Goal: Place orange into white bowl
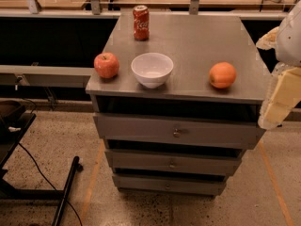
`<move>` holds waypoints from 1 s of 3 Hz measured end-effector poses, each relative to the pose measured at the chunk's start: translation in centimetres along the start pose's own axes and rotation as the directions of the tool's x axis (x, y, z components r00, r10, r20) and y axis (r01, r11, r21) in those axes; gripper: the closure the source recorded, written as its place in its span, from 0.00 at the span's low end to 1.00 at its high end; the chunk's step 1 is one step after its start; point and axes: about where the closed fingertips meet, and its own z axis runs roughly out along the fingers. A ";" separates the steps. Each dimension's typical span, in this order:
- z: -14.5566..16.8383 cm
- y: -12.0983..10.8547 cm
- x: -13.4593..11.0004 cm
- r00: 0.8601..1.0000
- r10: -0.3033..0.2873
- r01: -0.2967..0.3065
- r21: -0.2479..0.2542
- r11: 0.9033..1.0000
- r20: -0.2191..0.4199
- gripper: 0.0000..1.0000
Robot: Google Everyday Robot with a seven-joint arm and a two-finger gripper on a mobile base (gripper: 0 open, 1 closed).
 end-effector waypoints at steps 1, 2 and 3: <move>0.0 0.0 0.0 1.000 0.000 0.000 0.000 1.000 0.000 0.00; 1.0 -2.4 -0.2 0.997 -0.072 0.072 -0.002 0.997 -0.009 0.00; 3.8 -8.1 0.2 0.988 -0.148 0.147 -0.010 0.989 -0.037 0.00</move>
Offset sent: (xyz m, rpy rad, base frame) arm 0.0670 -0.0126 -0.0122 -0.0813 0.0052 0.1782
